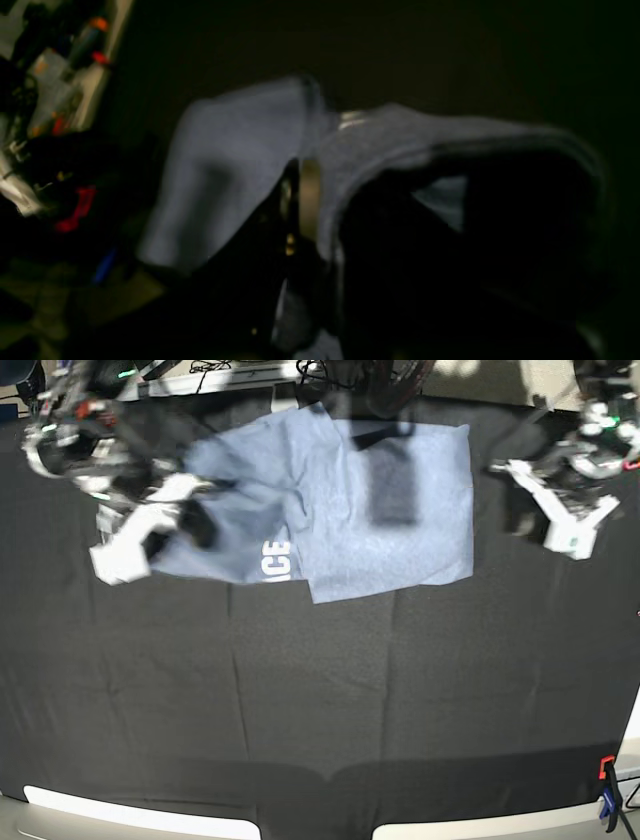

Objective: Layout the t-shirt on the table in an organized manner, then fold the t-shirt properly

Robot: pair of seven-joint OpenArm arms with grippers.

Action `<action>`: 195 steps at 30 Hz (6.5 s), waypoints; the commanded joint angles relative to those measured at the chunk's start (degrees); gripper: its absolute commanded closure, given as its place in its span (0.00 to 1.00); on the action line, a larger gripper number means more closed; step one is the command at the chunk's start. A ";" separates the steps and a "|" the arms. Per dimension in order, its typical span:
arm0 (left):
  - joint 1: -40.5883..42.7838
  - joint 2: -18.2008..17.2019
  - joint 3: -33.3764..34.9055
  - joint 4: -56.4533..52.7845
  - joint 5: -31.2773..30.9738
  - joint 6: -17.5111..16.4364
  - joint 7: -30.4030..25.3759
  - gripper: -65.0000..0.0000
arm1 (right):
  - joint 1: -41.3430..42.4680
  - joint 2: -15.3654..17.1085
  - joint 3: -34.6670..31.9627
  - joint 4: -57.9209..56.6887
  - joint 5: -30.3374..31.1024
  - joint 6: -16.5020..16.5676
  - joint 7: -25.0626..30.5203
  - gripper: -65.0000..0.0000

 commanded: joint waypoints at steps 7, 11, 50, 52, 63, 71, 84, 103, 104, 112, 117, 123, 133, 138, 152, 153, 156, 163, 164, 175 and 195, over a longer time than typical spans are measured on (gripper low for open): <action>0.68 -0.50 -6.36 1.09 -6.69 -2.38 -0.83 0.65 | 0.74 -7.26 -23.87 3.50 -16.98 -6.16 8.37 1.00; 1.66 -0.52 -8.26 1.09 -6.67 -3.54 -0.81 0.65 | 0.72 -9.71 -36.46 3.08 -28.52 -10.08 12.63 1.00; 2.97 -0.50 -10.40 1.09 -8.74 -3.67 -1.05 0.65 | 12.00 -9.71 -53.48 -5.75 -41.62 -12.17 13.88 0.58; 2.97 -0.50 -10.40 1.09 -8.76 -3.67 -1.05 0.65 | 12.00 -9.71 -53.11 -5.70 -46.31 -13.62 12.66 0.58; 2.99 -0.50 -10.40 1.09 -8.74 -3.67 0.42 0.65 | 12.02 -9.71 -40.44 -12.24 -41.77 -13.90 11.39 0.58; 2.99 -0.50 -10.40 1.09 -8.72 -3.67 0.22 0.65 | 11.98 -9.71 -42.40 -18.71 -26.93 -7.61 6.25 0.58; 2.99 -0.52 -10.62 1.09 -8.52 -3.67 0.26 0.65 | 12.94 -9.71 -54.77 -19.52 -7.69 8.56 3.02 0.58; 12.76 7.98 -10.60 12.72 -36.59 -14.21 19.98 1.00 | 24.06 -2.36 -33.75 -20.76 -27.02 6.05 12.61 1.00; 13.99 8.90 -10.60 12.70 -36.61 -14.21 20.26 1.00 | 24.94 -2.23 -33.75 -22.16 -27.02 6.05 12.61 1.00; 16.50 10.91 -5.70 7.78 -36.39 -14.23 18.97 1.00 | 31.52 -1.95 -37.22 -34.56 -27.10 6.10 12.52 1.00; 11.34 10.91 -0.92 -2.36 -30.38 -14.21 15.80 1.00 | 31.67 -1.95 -40.59 -35.26 -29.86 6.10 12.76 1.00; 2.73 10.88 -0.79 -11.06 -22.99 -14.14 13.70 1.00 | 31.63 -1.90 -41.20 -35.26 -29.88 6.10 12.46 1.00; -9.55 6.05 -0.79 -23.04 -9.22 -7.08 2.03 1.00 | 28.04 -0.13 -41.20 -35.26 -30.03 6.08 11.41 1.00; -13.94 1.31 -0.79 -26.27 -9.07 -7.04 -0.70 1.00 | 23.54 0.20 -39.69 -34.93 -30.01 6.01 11.61 1.00; -16.17 -4.68 -0.85 -26.27 -11.21 -6.80 2.91 1.00 | 10.05 -0.57 -35.12 -19.52 -30.03 4.22 15.06 1.00; -15.58 -4.68 -0.85 -26.21 -13.09 -6.80 4.28 1.00 | 10.51 -0.57 -34.03 -18.56 -30.05 3.74 15.45 1.00; -12.55 -4.42 -0.85 -24.41 -17.75 -6.82 4.79 1.00 | 12.70 -0.55 -30.12 -18.36 -30.60 3.39 15.43 1.00; -6.58 -0.20 -0.83 -16.76 -18.12 -6.80 4.46 1.00 | 12.98 0.87 -26.62 -22.40 -32.57 3.28 14.23 1.00; -6.56 0.70 -0.83 -16.74 -18.10 -6.80 4.17 1.00 | 12.33 0.87 -26.67 -22.38 -32.44 3.28 14.27 1.00; -10.67 4.70 -0.83 -17.05 -8.37 -6.78 -7.30 1.00 | 3.58 0.83 -36.37 -22.36 -29.77 3.67 17.22 1.00; 2.69 -0.35 -5.99 0.98 -8.68 -1.64 1.86 1.00 | -7.32 1.18 -29.92 -2.75 -38.51 -2.82 16.37 1.00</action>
